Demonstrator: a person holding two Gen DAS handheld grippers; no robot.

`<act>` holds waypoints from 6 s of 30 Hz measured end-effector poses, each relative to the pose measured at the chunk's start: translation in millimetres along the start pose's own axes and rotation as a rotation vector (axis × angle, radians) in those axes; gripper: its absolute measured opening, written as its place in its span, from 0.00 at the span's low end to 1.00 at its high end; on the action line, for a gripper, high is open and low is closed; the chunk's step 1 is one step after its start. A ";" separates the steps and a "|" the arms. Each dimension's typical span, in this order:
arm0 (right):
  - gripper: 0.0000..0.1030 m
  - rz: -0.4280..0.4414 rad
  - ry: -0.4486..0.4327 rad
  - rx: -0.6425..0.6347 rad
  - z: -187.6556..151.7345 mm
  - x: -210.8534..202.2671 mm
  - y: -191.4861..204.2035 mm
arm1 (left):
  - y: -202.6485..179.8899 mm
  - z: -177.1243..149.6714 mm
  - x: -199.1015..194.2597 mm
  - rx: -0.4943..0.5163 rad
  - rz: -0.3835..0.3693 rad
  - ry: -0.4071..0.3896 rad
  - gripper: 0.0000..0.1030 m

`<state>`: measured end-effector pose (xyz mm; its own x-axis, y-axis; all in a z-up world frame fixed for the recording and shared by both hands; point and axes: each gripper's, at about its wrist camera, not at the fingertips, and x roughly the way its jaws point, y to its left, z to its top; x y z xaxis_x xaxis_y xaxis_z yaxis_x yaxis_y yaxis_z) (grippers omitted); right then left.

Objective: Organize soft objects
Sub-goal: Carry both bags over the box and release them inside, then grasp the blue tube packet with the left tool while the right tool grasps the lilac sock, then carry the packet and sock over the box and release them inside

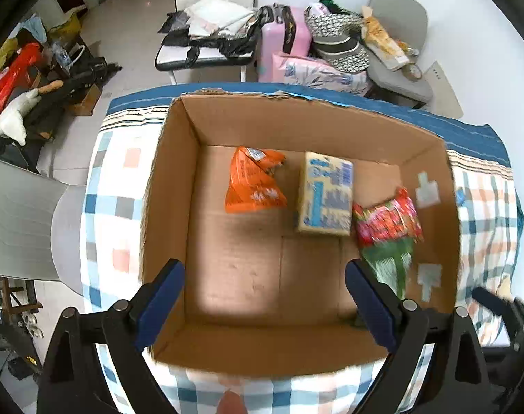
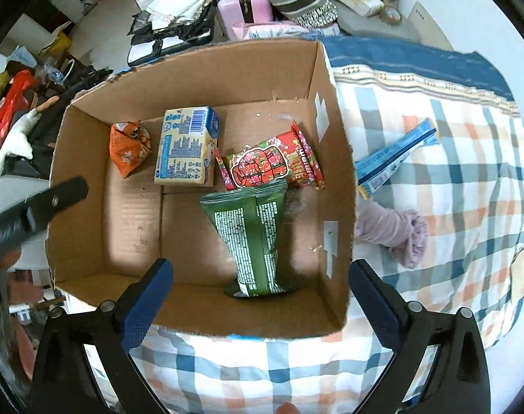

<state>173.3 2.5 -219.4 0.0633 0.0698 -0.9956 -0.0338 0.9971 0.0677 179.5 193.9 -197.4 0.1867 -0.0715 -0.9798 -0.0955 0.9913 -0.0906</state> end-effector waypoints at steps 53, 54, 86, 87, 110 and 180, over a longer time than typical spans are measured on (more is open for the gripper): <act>0.48 0.345 0.056 0.604 -26.6 85.6 -314.3 | -332.8 66.8 136.1 0.527 0.336 0.168 0.94; 0.51 0.350 0.053 0.617 -32.2 84.8 -313.3 | -332.6 66.4 132.6 0.529 0.331 0.169 0.94; 0.52 0.562 0.053 0.953 -26.1 136.8 -288.5 | -400.4 38.3 219.2 0.789 0.149 0.435 0.24; 0.46 0.552 0.052 0.949 -25.0 136.4 -287.2 | -399.6 37.1 218.2 0.780 0.142 0.432 0.23; 0.43 0.210 0.156 0.700 -40.9 119.5 -323.9 | -353.3 1.5 196.7 0.579 0.054 0.408 0.16; 0.46 0.125 0.137 -0.068 25.7 70.3 60.1 | 9.1 7.1 83.6 0.003 0.024 0.224 0.23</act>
<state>201.4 68.1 -283.6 -0.0819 0.1839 -0.9795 -0.1007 0.9763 0.1917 201.1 197.7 -278.9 -0.0370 -0.0705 -0.9968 -0.0941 0.9933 -0.0667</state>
